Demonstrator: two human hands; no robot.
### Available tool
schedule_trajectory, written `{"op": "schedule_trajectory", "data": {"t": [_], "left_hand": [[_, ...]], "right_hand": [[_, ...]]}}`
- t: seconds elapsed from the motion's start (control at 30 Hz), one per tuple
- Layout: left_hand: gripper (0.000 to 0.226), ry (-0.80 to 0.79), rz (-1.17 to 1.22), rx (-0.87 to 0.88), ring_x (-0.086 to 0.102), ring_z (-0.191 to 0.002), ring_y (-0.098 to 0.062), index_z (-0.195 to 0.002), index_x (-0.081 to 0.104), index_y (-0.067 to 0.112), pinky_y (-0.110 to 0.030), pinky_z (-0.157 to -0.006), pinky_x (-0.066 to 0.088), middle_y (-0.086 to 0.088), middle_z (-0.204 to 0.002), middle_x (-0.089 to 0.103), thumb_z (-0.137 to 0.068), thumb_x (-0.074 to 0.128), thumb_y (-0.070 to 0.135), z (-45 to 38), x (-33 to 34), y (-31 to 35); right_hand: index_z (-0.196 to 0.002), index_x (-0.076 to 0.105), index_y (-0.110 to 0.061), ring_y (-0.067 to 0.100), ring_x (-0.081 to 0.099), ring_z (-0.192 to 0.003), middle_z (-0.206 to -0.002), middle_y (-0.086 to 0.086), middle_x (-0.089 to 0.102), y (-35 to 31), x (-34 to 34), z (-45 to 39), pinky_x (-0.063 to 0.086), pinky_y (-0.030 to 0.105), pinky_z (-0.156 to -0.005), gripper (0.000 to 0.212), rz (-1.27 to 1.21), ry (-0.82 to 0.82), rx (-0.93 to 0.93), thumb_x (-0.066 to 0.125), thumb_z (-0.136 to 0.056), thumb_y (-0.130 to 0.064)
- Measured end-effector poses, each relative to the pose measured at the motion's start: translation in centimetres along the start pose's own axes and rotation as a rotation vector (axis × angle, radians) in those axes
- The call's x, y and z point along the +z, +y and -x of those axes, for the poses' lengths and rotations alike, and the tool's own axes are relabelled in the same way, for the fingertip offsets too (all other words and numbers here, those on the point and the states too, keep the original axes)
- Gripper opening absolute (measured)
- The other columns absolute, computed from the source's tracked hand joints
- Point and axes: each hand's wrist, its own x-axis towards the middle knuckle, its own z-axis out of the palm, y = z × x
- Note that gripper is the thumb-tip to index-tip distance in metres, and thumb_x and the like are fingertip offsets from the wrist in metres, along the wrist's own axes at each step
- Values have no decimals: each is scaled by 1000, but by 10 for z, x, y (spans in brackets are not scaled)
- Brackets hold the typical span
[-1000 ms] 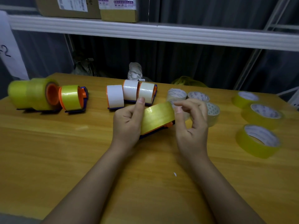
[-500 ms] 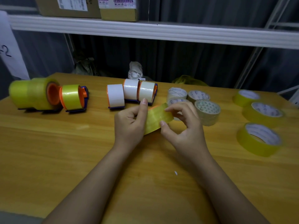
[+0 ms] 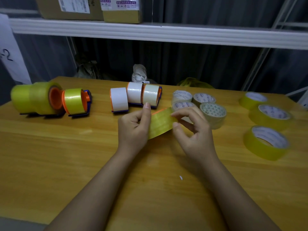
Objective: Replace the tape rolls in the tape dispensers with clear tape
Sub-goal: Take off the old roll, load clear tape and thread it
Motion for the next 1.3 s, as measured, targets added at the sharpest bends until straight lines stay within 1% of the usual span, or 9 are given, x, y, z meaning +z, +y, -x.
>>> {"op": "schedule_trajectory", "data": {"t": [0.2, 0.3, 0.4, 0.53, 0.6, 0.7, 0.93, 1.1, 1.3], "left_hand": [[59, 0, 0, -1, 29, -38, -16, -46, 39, 2, -33, -39, 22, -9, -45, 34, -95, 44, 35, -1, -1, -1], [60, 0, 1, -16, 28, -39, -16, -46, 36, 0, -34, -40, 21, -7, -43, 31, -94, 44, 35, -1, -2, -1], [57, -5, -1, -19, 26, -40, -9, -46, 30, 9, -34, -41, 18, 1, -43, 27, -94, 44, 36, 1, 0, 0], [57, 2, 0, -30, 25, -40, -13, -46, 30, 9, -36, -41, 19, -4, -43, 27, -94, 43, 38, 0, 0, -1], [61, 11, -9, -36, 27, -40, -23, -47, 34, 0, -39, -40, 20, -15, -46, 31, -93, 43, 38, -1, -1, -1], [62, 6, -15, -20, 26, -40, -16, -47, 35, -2, -39, -40, 20, -16, -48, 34, -94, 44, 38, 0, -1, -1], [58, -18, -20, -29, 24, -41, -9, -47, 29, 8, -38, -41, 19, 2, -44, 25, -93, 44, 39, 1, 0, -2], [60, -15, 2, -46, 26, -40, -12, -47, 32, 4, -39, -39, 19, 2, -43, 28, -93, 44, 39, 1, 0, -3], [56, -22, -4, -29, 25, -39, -9, -46, 30, 12, -36, -39, 18, 4, -43, 28, -94, 43, 37, 2, 0, -1]], "right_hand": [[-102, 60, -27, 11, 54, -106, -105, -17, 50, -6, -1, -1, 52, 37, -89, 30, 51, -96, 42, 65, -73, -31], [-98, 61, -26, 8, 55, -104, -103, -15, 53, -5, -1, -2, 51, 30, -92, 27, -27, -96, 119, 68, -74, -17], [-93, 61, -22, 7, 57, -94, -97, -4, 58, 0, -3, -3, 53, 24, -83, 32, -13, -39, 120, 61, -75, 4], [-98, 60, -22, 9, 56, -101, -103, -4, 56, -2, -3, 0, 52, 25, -88, 22, -78, -69, 132, 61, -76, -19], [-102, 56, -26, 9, 53, -106, -106, -11, 51, -4, -1, 2, 50, 25, -91, 31, -17, -103, 103, 64, -75, -37], [-106, 53, -27, 8, 50, -107, -108, -15, 47, -6, 2, 1, 50, 31, -93, 43, 74, -107, 116, 64, -68, -44], [-109, 56, -30, 8, 51, -107, -108, -14, 49, -6, 1, 1, 51, 32, -93, 43, 27, -110, 156, 65, -67, -30], [-108, 57, -32, 8, 52, -103, -107, -15, 49, -6, 4, 0, 52, 34, -89, 39, 61, -98, 107, 58, -69, -36], [-103, 59, -29, 6, 55, -97, -101, -10, 53, -2, 6, 0, 52, 27, -81, 33, -6, -1, 103, 52, -76, -12]]}}
